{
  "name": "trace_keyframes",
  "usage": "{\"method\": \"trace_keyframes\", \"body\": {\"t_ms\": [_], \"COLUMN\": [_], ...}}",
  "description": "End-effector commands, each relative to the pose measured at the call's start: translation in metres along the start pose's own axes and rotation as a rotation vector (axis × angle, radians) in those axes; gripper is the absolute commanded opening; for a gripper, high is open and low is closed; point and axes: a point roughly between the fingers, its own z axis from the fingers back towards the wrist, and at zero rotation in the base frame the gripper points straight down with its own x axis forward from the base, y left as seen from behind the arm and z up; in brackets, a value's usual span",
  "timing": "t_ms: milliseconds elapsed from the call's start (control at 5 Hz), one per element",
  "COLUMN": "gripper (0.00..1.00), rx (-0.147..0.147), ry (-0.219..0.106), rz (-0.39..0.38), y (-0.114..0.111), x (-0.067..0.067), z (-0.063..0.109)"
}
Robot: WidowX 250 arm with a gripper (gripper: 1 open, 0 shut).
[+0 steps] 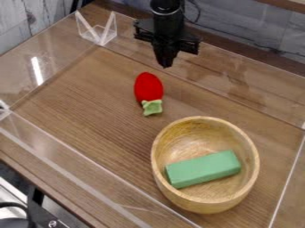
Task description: Move the red fruit to the right side of the table
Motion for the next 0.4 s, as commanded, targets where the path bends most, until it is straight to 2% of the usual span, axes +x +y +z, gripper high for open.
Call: {"method": "trace_keyframes", "body": {"t_ms": [0, 200], "gripper": [1.00, 1.00], "rx": [0.009, 0.012], "ry": [-0.053, -0.038], "rz": [0.002, -0.007], "y": [0.0120, 0.0167], "x": [0.0076, 0.0056], "z": [0.0184, 0.0162]}}
